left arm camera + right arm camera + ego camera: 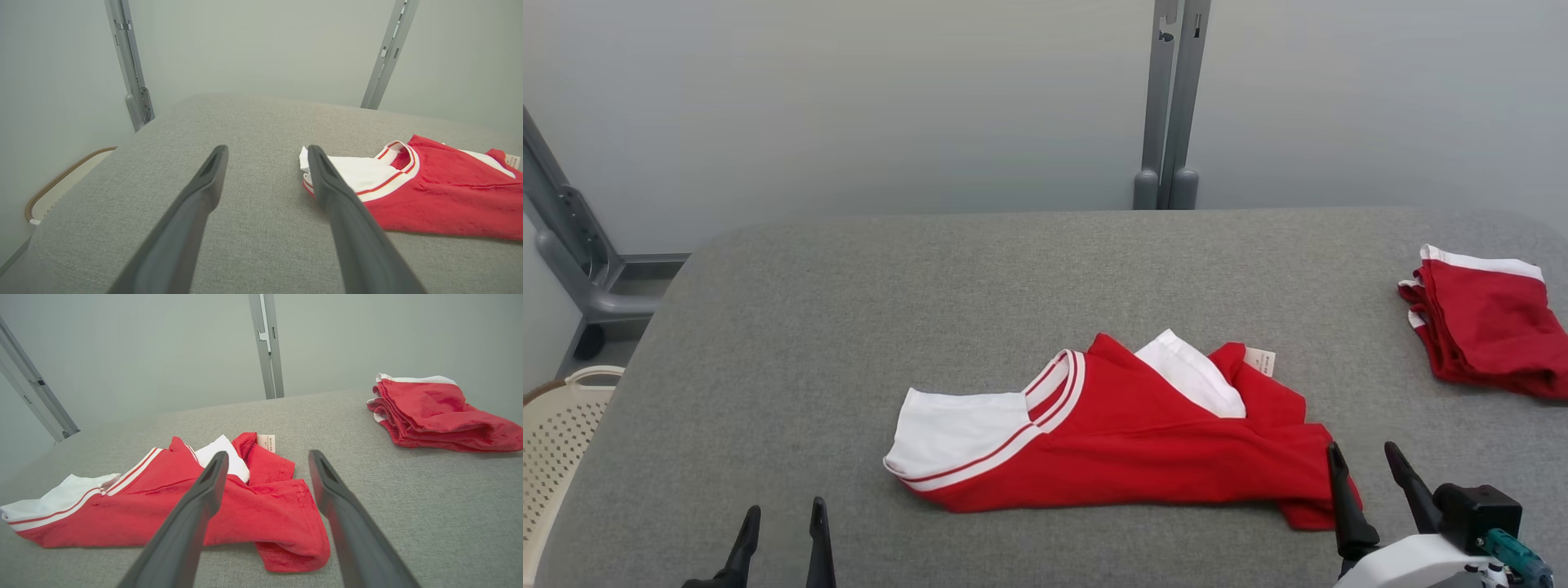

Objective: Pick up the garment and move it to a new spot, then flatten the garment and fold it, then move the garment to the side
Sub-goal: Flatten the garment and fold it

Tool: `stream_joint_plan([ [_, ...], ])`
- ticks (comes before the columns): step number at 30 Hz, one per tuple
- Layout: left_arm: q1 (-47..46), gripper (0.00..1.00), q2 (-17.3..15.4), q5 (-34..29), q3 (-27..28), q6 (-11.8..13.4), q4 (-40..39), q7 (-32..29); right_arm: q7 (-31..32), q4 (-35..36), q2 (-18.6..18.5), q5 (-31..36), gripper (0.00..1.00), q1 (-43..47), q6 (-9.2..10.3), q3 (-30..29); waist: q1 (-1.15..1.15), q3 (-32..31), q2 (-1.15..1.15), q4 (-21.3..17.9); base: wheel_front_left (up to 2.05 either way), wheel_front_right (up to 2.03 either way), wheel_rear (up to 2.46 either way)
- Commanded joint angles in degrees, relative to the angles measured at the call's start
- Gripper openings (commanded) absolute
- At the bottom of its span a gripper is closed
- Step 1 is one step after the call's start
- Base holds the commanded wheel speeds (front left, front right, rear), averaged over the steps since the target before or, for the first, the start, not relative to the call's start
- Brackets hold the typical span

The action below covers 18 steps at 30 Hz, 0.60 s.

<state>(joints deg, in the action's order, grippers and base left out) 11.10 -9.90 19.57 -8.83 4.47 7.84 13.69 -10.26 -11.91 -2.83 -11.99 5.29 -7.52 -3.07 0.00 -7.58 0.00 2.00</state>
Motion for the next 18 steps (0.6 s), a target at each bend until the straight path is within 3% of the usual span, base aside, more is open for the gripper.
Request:
stream_joint_plan([
  [1, 0.1, 1.00, -0.3, -0.6, -0.2, -0.4, 0.1, 0.5, -0.4, 0.6, -0.2, 0.9, 1.00, 0.7, 0.07, 0.5, 0.00, -0.2, 0.00, -0.3, 0.00, 0.00, 0.00],
  [18, 0.1, 1.00, 0.1, -1.3, -0.3, -1.0, 1.2, 1.5, 1.9, 2.9, -0.1, 1.6, 1.00, 2.5, 0.07, 4.7, 0.00, 0.0, 0.00, -2.6, 0.00, 0.00, 0.00],
])
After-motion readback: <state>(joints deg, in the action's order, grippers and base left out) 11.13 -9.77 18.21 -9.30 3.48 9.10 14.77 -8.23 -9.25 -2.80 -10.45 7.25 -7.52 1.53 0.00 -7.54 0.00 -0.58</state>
